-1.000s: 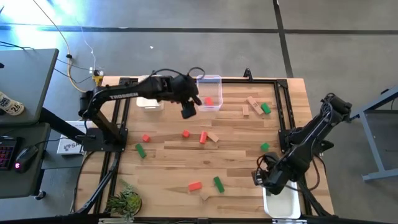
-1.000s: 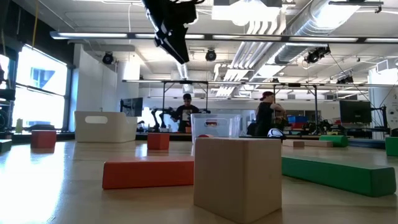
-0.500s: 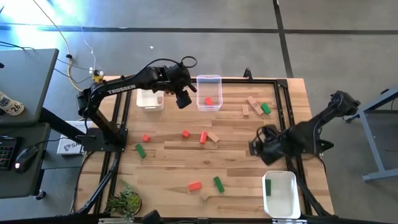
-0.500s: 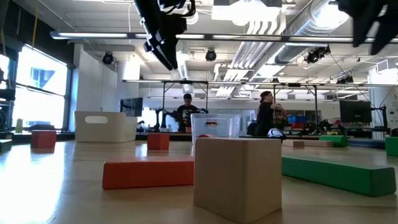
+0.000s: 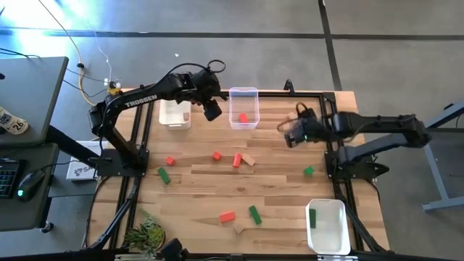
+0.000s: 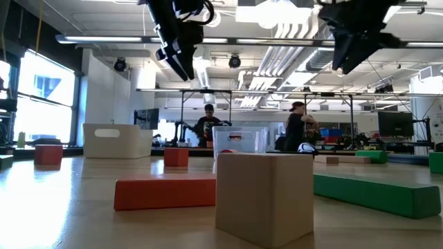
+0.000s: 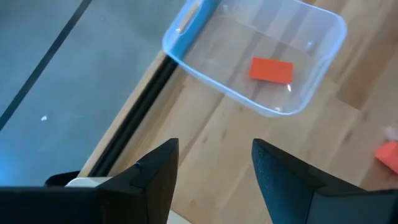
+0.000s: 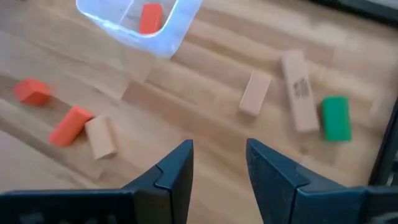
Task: Sort & place blocks by color
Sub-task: Put the brown into the top white bin
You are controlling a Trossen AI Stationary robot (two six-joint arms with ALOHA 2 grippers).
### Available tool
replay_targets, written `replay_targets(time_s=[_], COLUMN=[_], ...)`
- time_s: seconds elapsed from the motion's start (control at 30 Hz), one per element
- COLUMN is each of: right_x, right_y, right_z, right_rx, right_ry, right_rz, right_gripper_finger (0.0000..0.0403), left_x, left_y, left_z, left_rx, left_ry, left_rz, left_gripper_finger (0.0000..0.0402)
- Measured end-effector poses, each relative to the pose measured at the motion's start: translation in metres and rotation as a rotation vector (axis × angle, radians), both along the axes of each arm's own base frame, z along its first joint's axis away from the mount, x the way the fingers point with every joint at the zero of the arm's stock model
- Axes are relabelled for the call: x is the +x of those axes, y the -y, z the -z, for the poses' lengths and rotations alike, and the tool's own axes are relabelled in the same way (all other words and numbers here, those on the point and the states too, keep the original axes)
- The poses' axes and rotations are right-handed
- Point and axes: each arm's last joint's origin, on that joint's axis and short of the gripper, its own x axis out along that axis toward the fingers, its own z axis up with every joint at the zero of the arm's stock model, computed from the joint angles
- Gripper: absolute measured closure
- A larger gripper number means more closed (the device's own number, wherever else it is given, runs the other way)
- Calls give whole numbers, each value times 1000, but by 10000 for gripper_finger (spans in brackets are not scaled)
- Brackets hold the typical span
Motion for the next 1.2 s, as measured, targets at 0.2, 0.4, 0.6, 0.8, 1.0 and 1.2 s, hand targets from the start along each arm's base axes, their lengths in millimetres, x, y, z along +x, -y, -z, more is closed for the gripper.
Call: replay_targets(time_s=[0.2, 0.4, 0.6, 0.8, 1.0, 1.2], right_x=[1, 0, 3, 7, 14, 19], right_y=[42, 77, 110, 140, 157, 169], right_z=[4, 18, 41, 66, 92, 119], right_rx=[-4, 73, 125, 201, 284, 344], right_ry=[-67, -164, -298, -360, -399, -463], right_rz=[6, -21, -35, -68, -111, -117], right_gripper_finger=[266, 233, 205, 203, 203, 203], left_x=[-5, -11, -15, -18, -21, -22], left_y=[-8, -15, -21, -25, -28, -29], left_z=[0, 0, 0, 0, 0, 0], left_rx=[-2, 0, -1, -1, -1, -1], left_ry=[1, 0, 0, 0, 0, 0], left_rz=[-26, -55, -75, -90, -104, -109], left_gripper_finger=[211, 211, 211, 211, 211, 211])
